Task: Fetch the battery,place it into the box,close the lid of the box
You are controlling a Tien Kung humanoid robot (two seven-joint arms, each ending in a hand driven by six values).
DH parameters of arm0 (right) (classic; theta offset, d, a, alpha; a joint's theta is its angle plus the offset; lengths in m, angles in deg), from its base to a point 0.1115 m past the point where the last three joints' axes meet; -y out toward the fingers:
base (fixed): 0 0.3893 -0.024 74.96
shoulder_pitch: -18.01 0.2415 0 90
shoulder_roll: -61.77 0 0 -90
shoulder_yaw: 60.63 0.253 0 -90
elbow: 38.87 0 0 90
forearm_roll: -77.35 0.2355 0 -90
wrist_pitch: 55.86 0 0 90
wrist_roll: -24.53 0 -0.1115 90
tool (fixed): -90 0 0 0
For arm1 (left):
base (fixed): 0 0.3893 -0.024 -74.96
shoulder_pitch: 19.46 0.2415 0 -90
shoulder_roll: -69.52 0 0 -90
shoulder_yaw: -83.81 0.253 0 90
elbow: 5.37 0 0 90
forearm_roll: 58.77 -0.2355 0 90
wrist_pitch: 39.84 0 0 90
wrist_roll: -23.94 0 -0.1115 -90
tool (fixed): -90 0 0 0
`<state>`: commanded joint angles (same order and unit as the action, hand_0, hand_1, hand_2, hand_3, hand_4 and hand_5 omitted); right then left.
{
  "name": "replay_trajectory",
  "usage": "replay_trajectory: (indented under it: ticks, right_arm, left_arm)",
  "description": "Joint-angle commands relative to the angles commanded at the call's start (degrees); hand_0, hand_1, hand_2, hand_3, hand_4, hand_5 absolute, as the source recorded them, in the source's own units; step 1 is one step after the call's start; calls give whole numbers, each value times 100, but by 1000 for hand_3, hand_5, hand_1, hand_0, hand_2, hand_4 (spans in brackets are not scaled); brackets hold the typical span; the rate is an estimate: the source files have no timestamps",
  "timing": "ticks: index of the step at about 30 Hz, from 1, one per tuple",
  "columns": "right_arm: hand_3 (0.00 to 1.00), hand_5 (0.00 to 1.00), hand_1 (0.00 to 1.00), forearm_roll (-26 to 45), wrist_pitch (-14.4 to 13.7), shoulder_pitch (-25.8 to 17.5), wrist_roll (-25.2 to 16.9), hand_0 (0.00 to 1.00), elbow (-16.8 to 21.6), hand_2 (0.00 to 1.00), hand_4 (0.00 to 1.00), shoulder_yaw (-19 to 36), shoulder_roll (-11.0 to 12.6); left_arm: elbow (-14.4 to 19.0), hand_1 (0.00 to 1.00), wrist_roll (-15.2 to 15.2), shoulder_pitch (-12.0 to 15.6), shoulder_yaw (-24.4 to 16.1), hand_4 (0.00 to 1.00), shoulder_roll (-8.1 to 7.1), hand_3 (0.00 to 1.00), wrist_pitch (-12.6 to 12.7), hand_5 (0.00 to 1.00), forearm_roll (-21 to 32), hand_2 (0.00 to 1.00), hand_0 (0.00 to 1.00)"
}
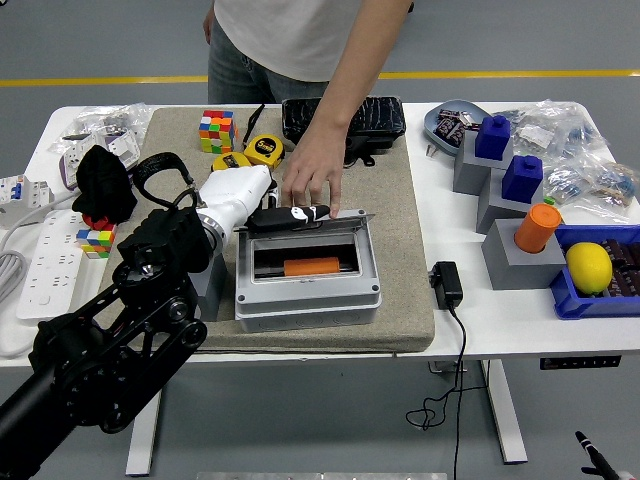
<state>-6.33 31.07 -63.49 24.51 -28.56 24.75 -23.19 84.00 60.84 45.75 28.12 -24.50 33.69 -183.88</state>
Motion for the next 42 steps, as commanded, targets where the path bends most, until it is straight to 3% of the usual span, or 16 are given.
replay_trajectory:
  ticks: [16,20,25,26,31,32,34,37,38,42]
  right_arm:
    - [794,998,836,15,-11,-5,0,948,0,754,998,6,-2]
    - [794,998,836,7,-11,-3,3,948,0,754,998,11,-4]
    - [794,998,836,23,-6,6,-3,948,0,754,998,-10,-9]
    - [794,998,836,25,-5,5,-4,948,0,754,998,-14,-10]
    - [794,998,836,-26,-4,-23,12,948,0,754,998,21,-21]
    - [794,998,836,-34,-3,-27,16,948,0,753,998,25,-25]
    - [794,998,836,-27,-1,-33,18,948,0,753,998,16,-33]
    - [794,998,836,-12,3,-33,21,948,0,753,998,-9,-44]
    - [794,998,836,-9,4,-34,22,948,0,753,998,-13,-47]
    - [794,998,836,-25,7,-18,32,948,0,753,998,-14,-55]
  left_arm:
    - [2,56,8,187,576,998,-191,217,-28,998,286,138,231]
    - [54,62,-194,206,413,998,-163,223,294,998,74,141,230]
    - [133,62,-975,336,-142,998,-58,223,1150,998,-232,141,230]
    - [139,128,-1169,371,-265,998,-39,303,1339,998,-216,202,279]
    - [82,128,-2336,661,-974,998,92,303,2497,998,512,202,279]
    - [73,444,-2526,735,-1125,998,119,525,2685,998,701,518,424]
    - [63,444,-3047,912,-1514,998,170,525,3146,998,1222,518,424]
    - [35,444,-3697,1114,-1899,998,212,525,3316,998,1893,518,424]
    - [19,699,-3944,1178,-1999,998,223,685,3308,998,2153,704,508]
    - [-54,699,-4736,1464,-2425,998,282,685,3036,998,3122,704,508]
